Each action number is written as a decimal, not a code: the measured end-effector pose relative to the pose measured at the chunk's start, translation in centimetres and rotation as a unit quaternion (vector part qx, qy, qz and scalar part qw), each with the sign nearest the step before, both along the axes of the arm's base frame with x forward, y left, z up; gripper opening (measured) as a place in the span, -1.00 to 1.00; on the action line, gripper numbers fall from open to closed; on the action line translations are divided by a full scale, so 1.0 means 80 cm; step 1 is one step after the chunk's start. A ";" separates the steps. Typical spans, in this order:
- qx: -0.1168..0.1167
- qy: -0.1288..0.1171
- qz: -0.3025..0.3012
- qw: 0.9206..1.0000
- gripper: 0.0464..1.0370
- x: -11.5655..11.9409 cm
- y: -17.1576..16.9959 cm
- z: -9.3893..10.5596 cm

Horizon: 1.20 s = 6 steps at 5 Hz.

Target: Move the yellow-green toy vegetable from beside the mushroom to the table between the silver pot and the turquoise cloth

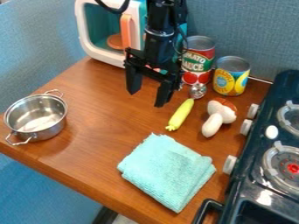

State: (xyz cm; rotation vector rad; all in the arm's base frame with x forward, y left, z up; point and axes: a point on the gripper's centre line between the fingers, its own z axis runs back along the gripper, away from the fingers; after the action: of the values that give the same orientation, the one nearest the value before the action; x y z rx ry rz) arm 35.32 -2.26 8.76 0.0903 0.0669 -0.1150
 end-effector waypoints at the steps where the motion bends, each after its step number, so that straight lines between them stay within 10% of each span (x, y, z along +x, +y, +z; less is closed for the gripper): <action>1: 0.000 0.019 0.002 1.000 0.93 -0.004 -0.001 -0.016; 4: -0.073 -0.027 0.063 0.995 0.93 0.023 -0.031 -0.033; 6: -0.042 -0.017 0.084 0.995 0.93 0.044 -0.030 -0.059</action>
State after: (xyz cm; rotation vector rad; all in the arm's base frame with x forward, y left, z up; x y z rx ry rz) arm 38.84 -4.65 4.04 0.0023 0.0353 0.0518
